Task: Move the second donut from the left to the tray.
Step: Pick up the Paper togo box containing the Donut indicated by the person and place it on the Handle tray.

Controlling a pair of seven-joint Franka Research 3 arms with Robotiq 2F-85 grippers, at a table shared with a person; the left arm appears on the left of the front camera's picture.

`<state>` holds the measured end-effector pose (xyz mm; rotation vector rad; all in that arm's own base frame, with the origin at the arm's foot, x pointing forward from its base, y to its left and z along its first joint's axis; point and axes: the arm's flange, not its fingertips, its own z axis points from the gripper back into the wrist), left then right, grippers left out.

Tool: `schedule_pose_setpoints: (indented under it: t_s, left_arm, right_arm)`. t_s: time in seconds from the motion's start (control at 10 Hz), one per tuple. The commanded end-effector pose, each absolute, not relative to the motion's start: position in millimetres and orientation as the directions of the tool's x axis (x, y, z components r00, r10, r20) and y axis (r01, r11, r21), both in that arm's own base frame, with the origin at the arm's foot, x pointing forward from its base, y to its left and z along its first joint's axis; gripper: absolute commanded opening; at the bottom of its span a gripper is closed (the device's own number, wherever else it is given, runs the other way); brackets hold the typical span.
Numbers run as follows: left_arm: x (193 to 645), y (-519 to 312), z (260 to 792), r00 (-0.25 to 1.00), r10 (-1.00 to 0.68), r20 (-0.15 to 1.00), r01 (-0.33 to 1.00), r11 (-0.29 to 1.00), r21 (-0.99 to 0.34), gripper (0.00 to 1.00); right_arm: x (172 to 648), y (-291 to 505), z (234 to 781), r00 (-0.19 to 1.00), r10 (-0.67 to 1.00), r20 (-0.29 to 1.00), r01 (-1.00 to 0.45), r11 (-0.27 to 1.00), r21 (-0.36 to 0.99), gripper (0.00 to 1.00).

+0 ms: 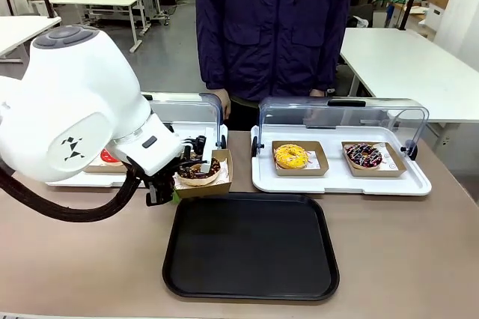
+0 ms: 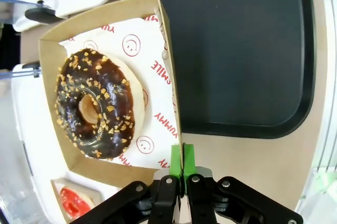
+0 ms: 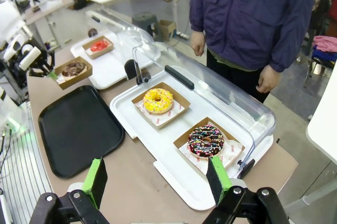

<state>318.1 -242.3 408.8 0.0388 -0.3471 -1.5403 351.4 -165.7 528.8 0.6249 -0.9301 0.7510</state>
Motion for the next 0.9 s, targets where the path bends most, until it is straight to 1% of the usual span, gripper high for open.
schedule_pose_setpoints:
  t_s: [0.0, 0.1, 0.3, 0.6, 0.8]
  left_arm:
    - [327.3, -257.8, 396.9, -0.011, -0.968, 0.25, 0.971, 0.049, 0.233, 0.02]
    - [315.5, -288.9, 384.1, -0.017, -0.972, 0.233, 0.971, 0.04, 0.237, 0.02]
    - [286.7, -331.3, 371.8, -0.019, -0.969, 0.248, 0.961, 0.051, 0.272, 0.02]
    - [247.1, -362.1, 362.8, -0.041, -0.973, 0.228, 0.958, 0.027, 0.287, 0.02]
    - [241.7, -368.6, 353.8, -0.042, -0.982, 0.185, 0.961, 0.011, 0.275, 0.02]
  right_arm:
    - [354.1, -165.9, 530.7, 0.354, 0.285, 0.891, -0.802, 0.583, 0.132, 1.0]
    - [354.1, -165.9, 530.7, 0.354, 0.285, 0.891, -0.802, 0.583, 0.132, 1.0]
    - [354.1, -165.9, 530.7, 0.354, 0.285, 0.891, -0.802, 0.583, 0.132, 1.0]
    - [354.1, -165.9, 530.7, 0.354, 0.285, 0.891, -0.802, 0.583, 0.132, 1.0]
    - [354.1, -165.9, 530.7, 0.354, 0.285, 0.891, -0.802, 0.583, 0.132, 1.0]
